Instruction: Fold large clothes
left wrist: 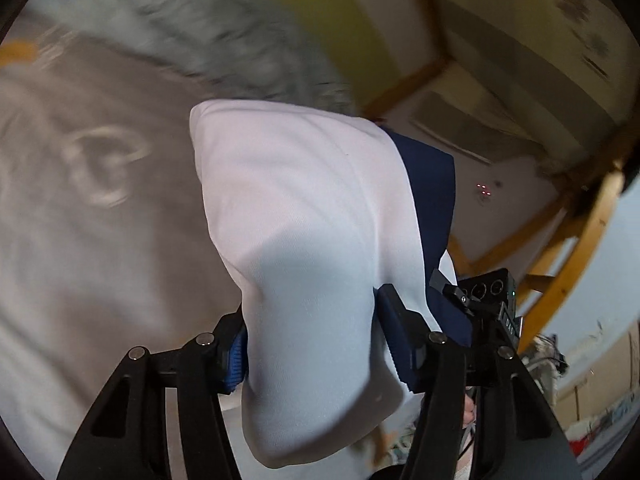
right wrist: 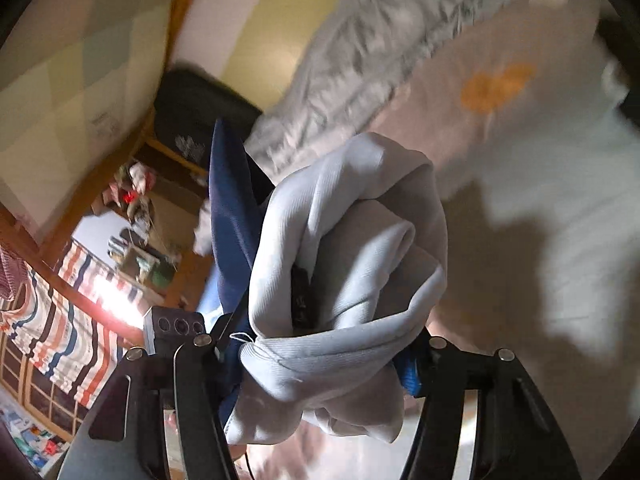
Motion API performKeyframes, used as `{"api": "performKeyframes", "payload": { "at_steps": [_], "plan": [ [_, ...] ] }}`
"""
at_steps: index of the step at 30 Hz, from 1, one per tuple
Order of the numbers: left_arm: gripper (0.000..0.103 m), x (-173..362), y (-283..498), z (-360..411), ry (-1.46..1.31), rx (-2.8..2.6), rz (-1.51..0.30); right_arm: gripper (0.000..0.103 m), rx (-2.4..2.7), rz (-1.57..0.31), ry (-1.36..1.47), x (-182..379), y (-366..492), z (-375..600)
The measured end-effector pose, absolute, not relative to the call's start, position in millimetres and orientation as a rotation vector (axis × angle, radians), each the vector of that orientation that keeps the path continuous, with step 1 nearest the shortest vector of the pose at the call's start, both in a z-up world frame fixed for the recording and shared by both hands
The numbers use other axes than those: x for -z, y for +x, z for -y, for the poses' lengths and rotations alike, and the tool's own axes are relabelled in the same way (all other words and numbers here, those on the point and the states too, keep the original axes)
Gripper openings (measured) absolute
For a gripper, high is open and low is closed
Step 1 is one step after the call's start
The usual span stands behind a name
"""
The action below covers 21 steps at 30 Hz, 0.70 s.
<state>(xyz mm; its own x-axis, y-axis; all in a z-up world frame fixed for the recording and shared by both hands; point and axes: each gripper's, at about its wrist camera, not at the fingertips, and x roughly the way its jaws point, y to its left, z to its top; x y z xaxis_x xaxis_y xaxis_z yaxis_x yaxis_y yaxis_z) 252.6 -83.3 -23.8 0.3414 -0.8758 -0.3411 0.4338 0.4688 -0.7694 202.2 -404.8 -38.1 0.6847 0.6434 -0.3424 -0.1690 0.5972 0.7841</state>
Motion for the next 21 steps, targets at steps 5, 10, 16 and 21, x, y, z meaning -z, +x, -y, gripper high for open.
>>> {"api": "performKeyframes", "payload": {
  "at_steps": [5,10,16,21],
  "plan": [
    [0.057,-48.3,245.1,179.2,-0.565,1.115,-0.760,0.062,-0.392,-0.508,0.741,-42.5,144.9,479.2],
    [0.057,-84.2,249.3,297.8,-0.560,1.293,-0.762,0.062,-0.210,-0.405,0.671,-107.8,89.8,573.6],
    [0.057,-57.3,262.5,420.4,-0.518,1.344,-0.867,0.063,-0.014,-0.382,0.686,-100.5,60.0,681.5],
    [0.057,43.7,291.3,489.0,-0.422,1.109,-1.048,0.062,0.149,-0.551,0.750,4.0,101.4,752.2]
  ]
}}
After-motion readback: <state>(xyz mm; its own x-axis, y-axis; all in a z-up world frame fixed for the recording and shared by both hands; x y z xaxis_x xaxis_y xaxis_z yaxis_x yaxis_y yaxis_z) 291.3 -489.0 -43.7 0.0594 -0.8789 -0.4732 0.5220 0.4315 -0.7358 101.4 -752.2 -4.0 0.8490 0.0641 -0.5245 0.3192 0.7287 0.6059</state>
